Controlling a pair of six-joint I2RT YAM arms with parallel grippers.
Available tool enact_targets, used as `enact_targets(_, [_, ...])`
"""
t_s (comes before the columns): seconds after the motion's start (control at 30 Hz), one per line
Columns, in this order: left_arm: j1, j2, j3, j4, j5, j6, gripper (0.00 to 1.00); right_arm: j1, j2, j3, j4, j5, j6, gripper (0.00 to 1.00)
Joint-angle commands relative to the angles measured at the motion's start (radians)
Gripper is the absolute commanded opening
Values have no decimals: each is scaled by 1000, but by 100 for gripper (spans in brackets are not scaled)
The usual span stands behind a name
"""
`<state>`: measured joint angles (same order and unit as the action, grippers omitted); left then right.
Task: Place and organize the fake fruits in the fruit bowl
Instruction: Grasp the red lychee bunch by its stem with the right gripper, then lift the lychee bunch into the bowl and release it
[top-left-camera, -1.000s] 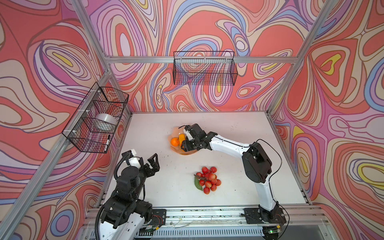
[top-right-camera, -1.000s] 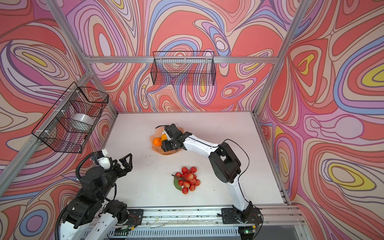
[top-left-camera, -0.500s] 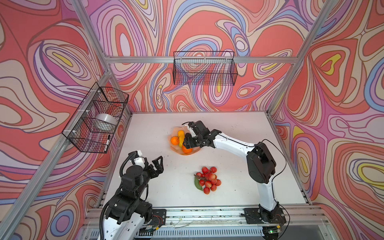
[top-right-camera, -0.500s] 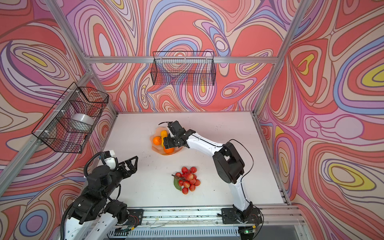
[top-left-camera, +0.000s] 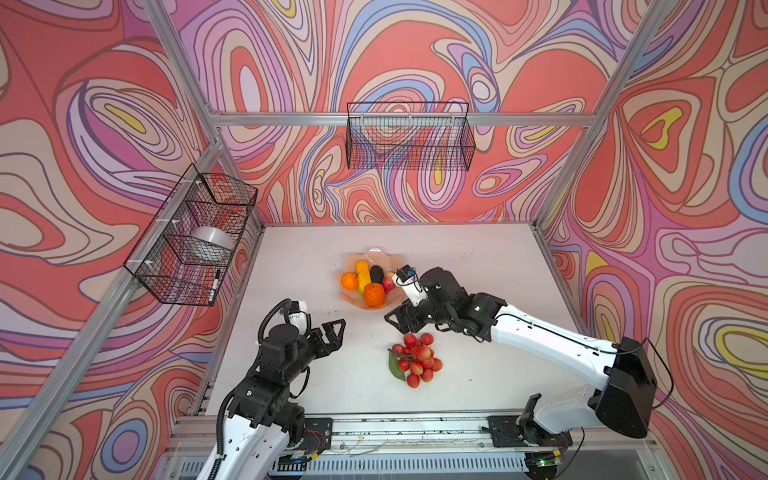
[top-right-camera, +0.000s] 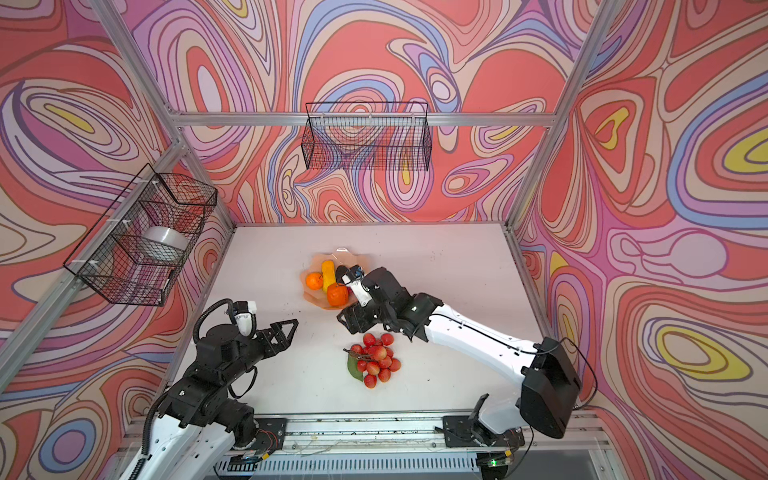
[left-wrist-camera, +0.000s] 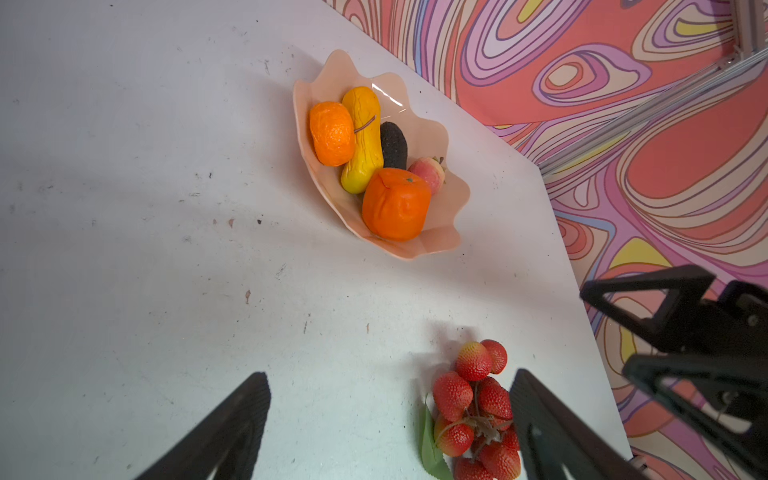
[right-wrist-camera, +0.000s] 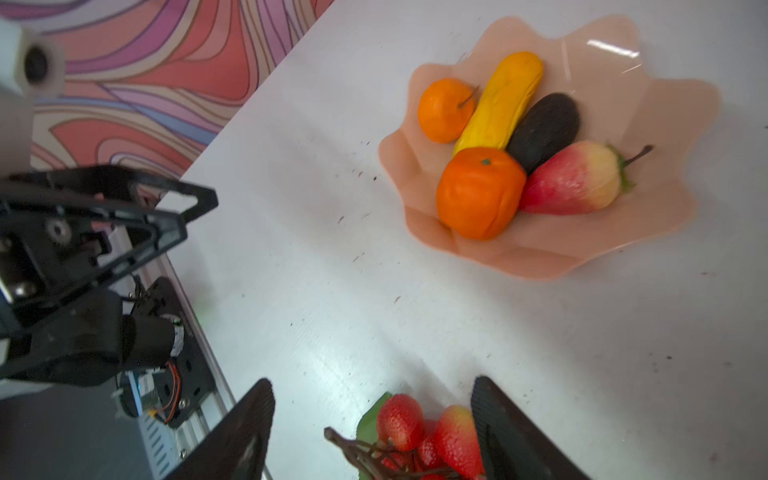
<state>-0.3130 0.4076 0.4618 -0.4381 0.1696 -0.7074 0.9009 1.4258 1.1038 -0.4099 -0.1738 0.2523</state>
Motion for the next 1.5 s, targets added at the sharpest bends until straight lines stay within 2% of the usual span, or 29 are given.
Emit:
enact_targets(0.0, [5, -1, -15, 45, 42, -1, 91, 39, 20, -40, -39, -10, -15, 77])
enact_targets(0.2, [5, -16, -8, 75, 135, 15, 91, 96, 151, 1, -96, 112, -2, 74])
enact_targets(0.3, [5, -37, -2, 66, 146, 18, 91, 110, 188, -12, -72, 126, 1, 70])
enact_targets(0.6, [5, -59, 13, 31, 123, 23, 92, 120, 230, -50, 14, 108, 47, 37])
enact_targets(0.7, [5, -53, 24, 23, 114, 30, 92, 120, 227, -43, 3, 152, 63, 24])
enact_targets(0.8, [5, -55, 29, 22, 93, 40, 92, 119, 220, -17, -22, 193, 73, 16])
enact_targets(0.93, [5, -46, 35, 54, 122, 49, 92, 119, 198, 19, -56, 268, 115, 1])
enact_targets(1.07, [6, -23, 44, 76, 183, 66, 92, 116, 168, 89, -111, 289, 141, 0])
enact_targets(1.2, [6, -20, 44, 86, 187, 68, 92, 107, 124, 197, -165, 322, 140, 0])
enact_targets(1.33, [4, -23, 44, 100, 179, 66, 92, 25, 133, 328, -220, 281, 113, 0])
enact_targets(1.47, [5, -16, 43, 111, 188, 65, 92, -50, 224, 491, -266, 278, 33, 0])
